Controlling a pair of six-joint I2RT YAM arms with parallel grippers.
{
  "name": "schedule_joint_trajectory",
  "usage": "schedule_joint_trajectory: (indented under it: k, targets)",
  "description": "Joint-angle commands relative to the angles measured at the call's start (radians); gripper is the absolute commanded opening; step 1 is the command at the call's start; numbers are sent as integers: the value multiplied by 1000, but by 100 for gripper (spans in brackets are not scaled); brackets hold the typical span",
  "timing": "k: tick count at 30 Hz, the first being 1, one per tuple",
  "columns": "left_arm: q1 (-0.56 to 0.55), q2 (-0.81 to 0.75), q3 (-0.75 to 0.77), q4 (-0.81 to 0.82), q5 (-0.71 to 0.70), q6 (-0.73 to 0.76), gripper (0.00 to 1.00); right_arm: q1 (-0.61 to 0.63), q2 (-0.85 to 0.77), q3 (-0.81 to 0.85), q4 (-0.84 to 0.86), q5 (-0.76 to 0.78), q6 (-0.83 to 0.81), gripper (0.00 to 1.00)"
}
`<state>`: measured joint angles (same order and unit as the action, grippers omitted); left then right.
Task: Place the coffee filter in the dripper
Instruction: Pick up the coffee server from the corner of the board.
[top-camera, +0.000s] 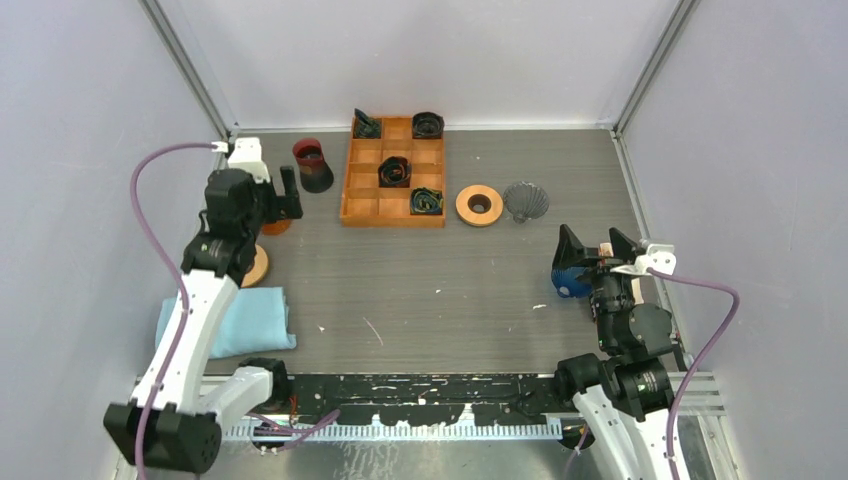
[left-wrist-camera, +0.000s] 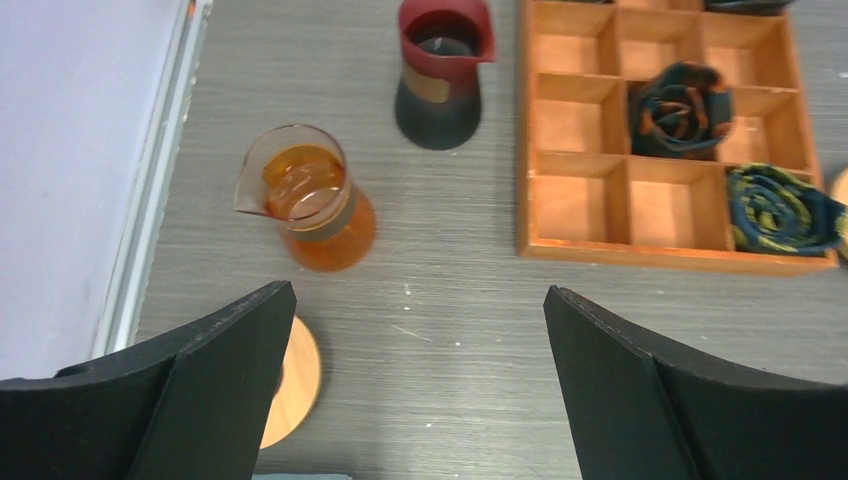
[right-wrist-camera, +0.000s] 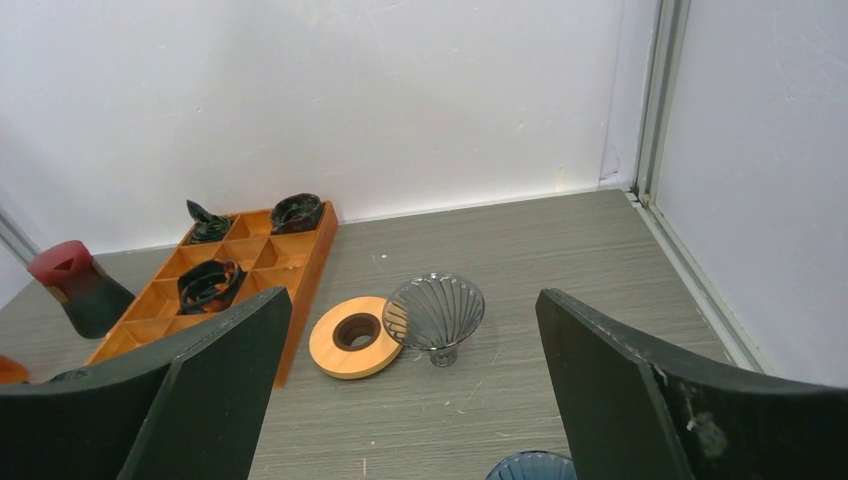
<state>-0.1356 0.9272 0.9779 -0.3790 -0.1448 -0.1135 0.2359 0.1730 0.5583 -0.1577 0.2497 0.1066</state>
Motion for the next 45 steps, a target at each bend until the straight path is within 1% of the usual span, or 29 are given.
schedule_joint_trajectory:
  k: [1, 4, 7, 11, 15, 17, 20, 24, 29, 42, 45]
  targets:
    - [80, 150, 143, -99, 11, 3, 98, 25, -26, -3, 37, 27, -16, 100]
    - [140, 253, 221, -135, 27, -13, 98, 37, -36, -7, 35, 35, -18, 100]
    - [196, 365, 296, -174, 73, -21, 95, 48, -41, -10, 36, 39, -18, 100]
    - [205, 490, 382, -216, 86, -23, 92, 57, -49, -14, 35, 47, -19, 100]
    - [205, 613, 477, -249, 60, -30, 88, 61, -50, -16, 37, 51, -19, 100]
    - [205, 663, 521, -271, 43, -31, 82, 64, -52, -16, 38, 53, -19, 100]
    - [206, 725, 573, -289, 22, -29, 77, 64, -51, -16, 37, 54, -19, 100]
    - [205, 786, 617, -310, 2, -19, 67, 63, -47, -15, 36, 58, -21, 100]
    - [205, 850, 660, -336, 25, -15, 56, 64, -43, -18, 36, 57, -22, 100]
    - [205, 961, 709, -373, 42, -14, 41, 63, -38, -18, 38, 42, -26, 100]
    - [205, 973, 712, -380, 53, -9, 32, 64, -38, -20, 39, 41, -25, 100]
